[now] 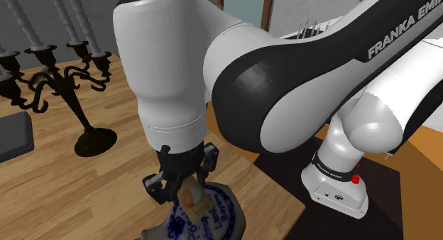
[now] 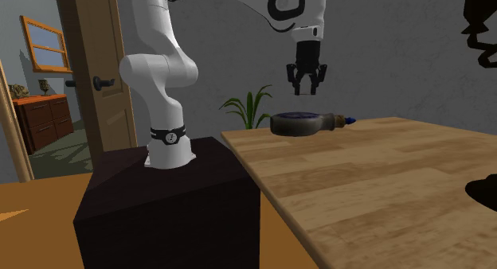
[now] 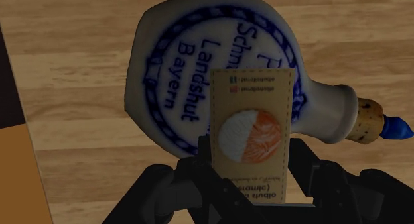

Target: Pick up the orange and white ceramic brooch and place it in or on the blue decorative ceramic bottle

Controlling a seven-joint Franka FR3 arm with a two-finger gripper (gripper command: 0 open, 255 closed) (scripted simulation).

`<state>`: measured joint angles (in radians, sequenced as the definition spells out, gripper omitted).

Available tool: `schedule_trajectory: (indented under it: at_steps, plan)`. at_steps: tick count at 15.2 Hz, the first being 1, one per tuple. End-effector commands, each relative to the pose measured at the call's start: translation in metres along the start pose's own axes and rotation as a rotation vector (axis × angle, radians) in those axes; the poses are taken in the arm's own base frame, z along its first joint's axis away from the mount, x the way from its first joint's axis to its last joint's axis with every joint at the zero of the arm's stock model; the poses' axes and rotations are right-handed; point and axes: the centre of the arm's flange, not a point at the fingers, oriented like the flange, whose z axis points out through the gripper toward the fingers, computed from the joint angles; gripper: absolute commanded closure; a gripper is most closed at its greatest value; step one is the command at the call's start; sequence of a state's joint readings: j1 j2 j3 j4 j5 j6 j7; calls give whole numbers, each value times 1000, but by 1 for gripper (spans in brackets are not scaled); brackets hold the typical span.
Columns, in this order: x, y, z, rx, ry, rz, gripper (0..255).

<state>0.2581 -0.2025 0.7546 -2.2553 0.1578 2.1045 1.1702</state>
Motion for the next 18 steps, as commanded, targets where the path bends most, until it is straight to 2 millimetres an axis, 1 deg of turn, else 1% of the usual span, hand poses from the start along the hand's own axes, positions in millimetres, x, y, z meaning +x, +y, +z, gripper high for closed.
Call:
schedule_trajectory:
  at_steps: [1, 3, 4, 9, 12, 13, 18]
  plan:
    - [0, 0, 0, 0, 0, 0, 255]
    - [0, 0, 0, 0, 0, 0, 255]
    - [0, 0, 0, 0, 0, 0, 0]
    - [0, 0, 0, 0, 0, 0, 0]
    - [0, 0, -39, 0, 0, 0, 0]
    - [0, 0, -50, 0, 0, 0, 0]
    - [0, 0, -50, 0, 0, 0, 0]
